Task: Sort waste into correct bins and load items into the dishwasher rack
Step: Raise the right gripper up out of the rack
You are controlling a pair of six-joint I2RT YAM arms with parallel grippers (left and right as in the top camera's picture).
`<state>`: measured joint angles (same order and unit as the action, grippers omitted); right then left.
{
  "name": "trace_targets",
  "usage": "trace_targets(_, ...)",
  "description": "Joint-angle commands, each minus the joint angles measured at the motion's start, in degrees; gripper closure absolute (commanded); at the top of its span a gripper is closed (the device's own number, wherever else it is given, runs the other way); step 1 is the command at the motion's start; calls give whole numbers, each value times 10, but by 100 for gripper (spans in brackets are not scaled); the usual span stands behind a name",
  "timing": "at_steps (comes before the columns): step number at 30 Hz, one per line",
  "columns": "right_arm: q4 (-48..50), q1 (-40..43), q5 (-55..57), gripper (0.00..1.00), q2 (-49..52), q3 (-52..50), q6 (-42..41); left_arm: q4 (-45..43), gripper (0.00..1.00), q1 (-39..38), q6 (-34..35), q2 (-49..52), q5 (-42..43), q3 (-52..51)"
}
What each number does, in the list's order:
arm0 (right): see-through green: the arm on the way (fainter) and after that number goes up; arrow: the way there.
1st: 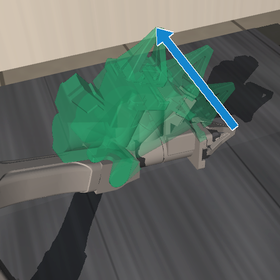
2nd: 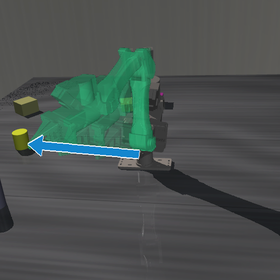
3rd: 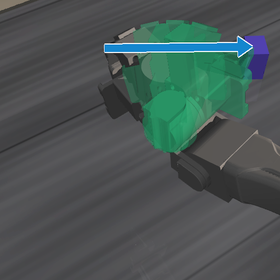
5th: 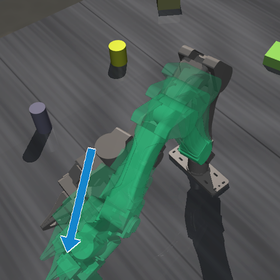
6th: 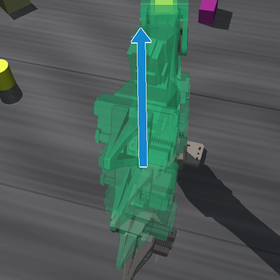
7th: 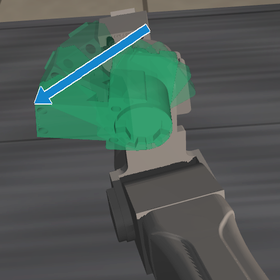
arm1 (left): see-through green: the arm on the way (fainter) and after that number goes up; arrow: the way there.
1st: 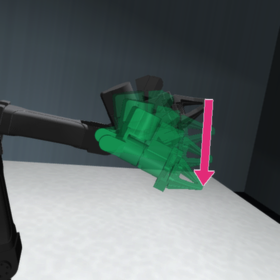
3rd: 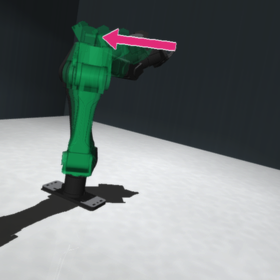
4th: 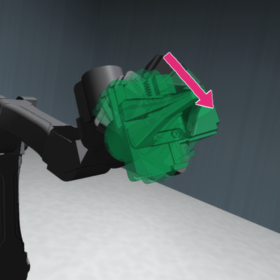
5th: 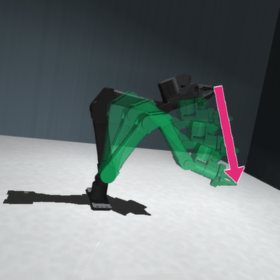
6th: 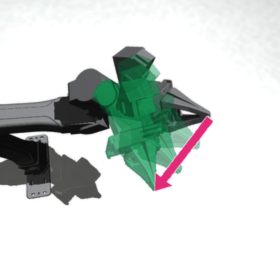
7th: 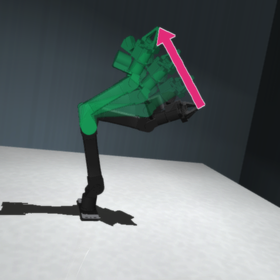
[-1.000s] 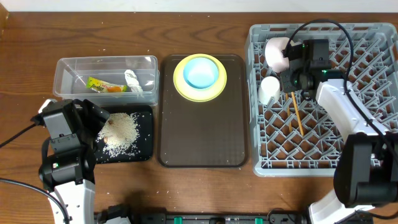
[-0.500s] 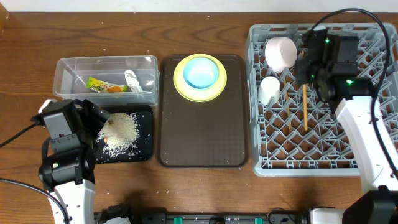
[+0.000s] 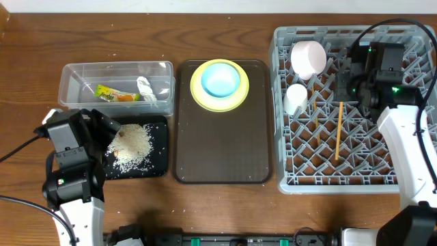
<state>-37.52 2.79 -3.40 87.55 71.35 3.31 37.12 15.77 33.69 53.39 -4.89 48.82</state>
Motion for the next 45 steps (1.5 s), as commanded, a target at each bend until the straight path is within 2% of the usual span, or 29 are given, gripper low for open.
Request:
trace_targets(1,-5,-1,-14,99,22,5,-10,2,2,3,5,1,-7,10)
trace_targets(13,21,-3,-14,98,108,5,-9,1,2,3,5,1,-7,10)
trace_targets(20,31,-3,-13,68,110,5,-9,2,2,3,5,1,-7,10)
trace_targets(28,17,-4,-14,71,104,15,-9,1,2,3,5,1,-7,10)
trace_targets(35,-143,-38,-16,71,97,137,-1,2,2,3,5,1,-7,10)
trace_targets(40,-217,-113,-16,73,97,206,6,2,2,3,5,1,-7,10)
trace_targets(45,-196,-218,-16,74,100,212,6,1,2,3,5,1,-7,10)
